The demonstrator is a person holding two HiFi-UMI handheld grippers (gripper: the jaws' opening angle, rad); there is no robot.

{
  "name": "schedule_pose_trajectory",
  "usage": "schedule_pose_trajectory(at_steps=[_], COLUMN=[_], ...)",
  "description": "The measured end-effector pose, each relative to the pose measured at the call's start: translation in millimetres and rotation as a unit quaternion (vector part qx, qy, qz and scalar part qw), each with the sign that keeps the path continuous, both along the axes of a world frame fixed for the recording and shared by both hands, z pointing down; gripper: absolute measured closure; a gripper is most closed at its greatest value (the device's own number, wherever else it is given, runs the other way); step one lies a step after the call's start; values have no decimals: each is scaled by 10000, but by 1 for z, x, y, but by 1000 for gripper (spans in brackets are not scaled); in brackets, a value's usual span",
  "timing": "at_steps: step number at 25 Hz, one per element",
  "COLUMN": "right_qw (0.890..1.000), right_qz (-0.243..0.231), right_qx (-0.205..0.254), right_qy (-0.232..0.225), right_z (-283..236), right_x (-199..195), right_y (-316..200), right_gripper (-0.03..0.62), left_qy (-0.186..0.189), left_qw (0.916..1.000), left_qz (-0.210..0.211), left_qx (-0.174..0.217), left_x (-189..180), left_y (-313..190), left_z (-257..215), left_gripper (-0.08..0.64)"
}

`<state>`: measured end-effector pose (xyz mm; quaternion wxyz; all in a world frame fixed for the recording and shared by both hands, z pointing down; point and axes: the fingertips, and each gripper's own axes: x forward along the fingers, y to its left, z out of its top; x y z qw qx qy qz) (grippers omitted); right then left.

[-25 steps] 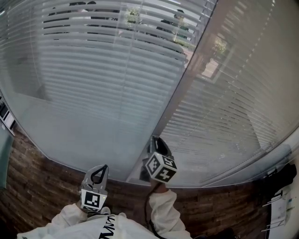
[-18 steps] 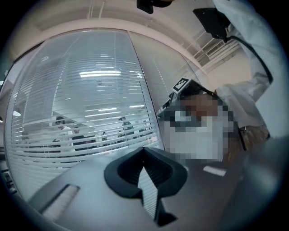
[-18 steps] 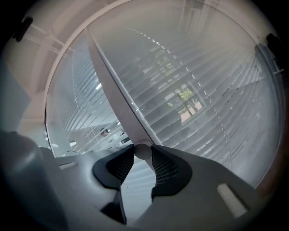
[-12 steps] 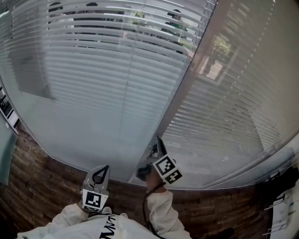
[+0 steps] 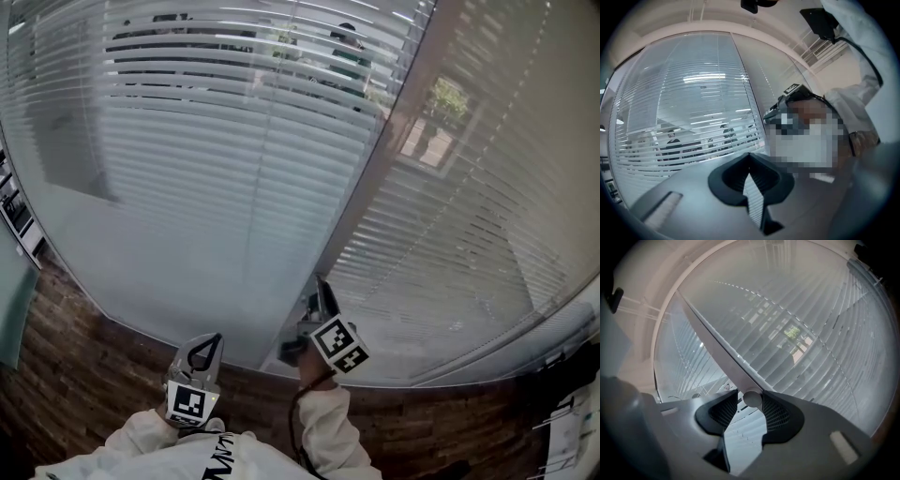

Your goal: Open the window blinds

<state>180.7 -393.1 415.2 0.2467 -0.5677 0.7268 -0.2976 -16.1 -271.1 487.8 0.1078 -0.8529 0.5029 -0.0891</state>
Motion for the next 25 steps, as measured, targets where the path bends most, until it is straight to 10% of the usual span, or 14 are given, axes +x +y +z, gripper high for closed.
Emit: schedule_pose_trajectory(at_steps=[10, 25], right_qw=[9939, 9440], right_qz=[-451, -606], right_qx=[247, 148], right_qy=[975, 3240], right_z=[-2, 70], right_x=[11, -32], right_y=[55, 193], right_gripper=[541, 591], left_qy=[-144, -231], left_qw=[9992, 9997], left_qz=[-366, 88], left_qx=[59, -67], left_x=[4, -19], left_y=[13, 41], left_z=[-13, -23], left_gripper=[560, 560])
